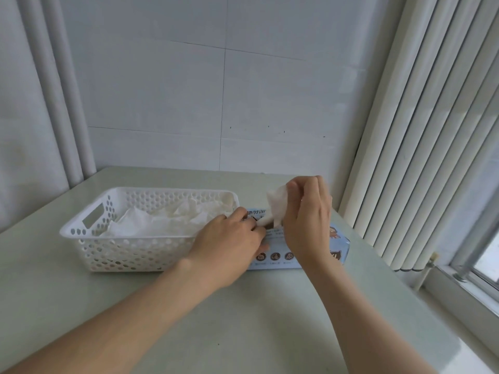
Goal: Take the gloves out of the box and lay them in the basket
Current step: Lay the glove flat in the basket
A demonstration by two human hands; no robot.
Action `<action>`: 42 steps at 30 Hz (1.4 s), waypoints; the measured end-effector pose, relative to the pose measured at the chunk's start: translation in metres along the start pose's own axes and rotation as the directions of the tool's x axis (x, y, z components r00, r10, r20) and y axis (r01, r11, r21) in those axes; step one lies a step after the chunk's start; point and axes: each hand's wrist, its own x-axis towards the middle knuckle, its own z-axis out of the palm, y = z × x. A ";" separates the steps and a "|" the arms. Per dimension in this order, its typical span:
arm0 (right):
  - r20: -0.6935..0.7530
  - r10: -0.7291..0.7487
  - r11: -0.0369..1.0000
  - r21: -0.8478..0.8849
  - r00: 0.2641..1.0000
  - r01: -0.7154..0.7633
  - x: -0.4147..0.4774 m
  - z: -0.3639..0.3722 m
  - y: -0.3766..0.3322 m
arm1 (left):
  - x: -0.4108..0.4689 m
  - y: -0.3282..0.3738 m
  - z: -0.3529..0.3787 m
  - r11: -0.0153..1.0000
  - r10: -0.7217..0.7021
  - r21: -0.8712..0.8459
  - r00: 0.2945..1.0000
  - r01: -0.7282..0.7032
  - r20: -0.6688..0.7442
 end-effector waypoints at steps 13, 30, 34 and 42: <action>-0.091 0.093 0.980 0.184 0.991 -0.076 0.004 -0.019 -0.043 | 0.000 -0.001 -0.028 0.893 -0.181 -0.422 0.983 0.157 -0.018; 0.569 0.556 0.507 0.345 0.606 -0.790 0.000 -0.018 -0.056 | 0.013 -0.027 -0.070 -0.044 -0.631 -0.976 0.752 0.211 0.191; 0.723 0.460 0.227 0.464 0.514 -0.856 0.008 -0.024 -0.056 | 0.015 -0.035 -0.067 -0.056 -0.652 -0.963 0.720 0.265 0.236; 0.637 0.396 0.600 0.366 0.662 -0.711 0.005 -0.018 -0.056 | 0.016 -0.047 -0.067 -0.121 -0.705 -0.949 0.647 0.292 0.289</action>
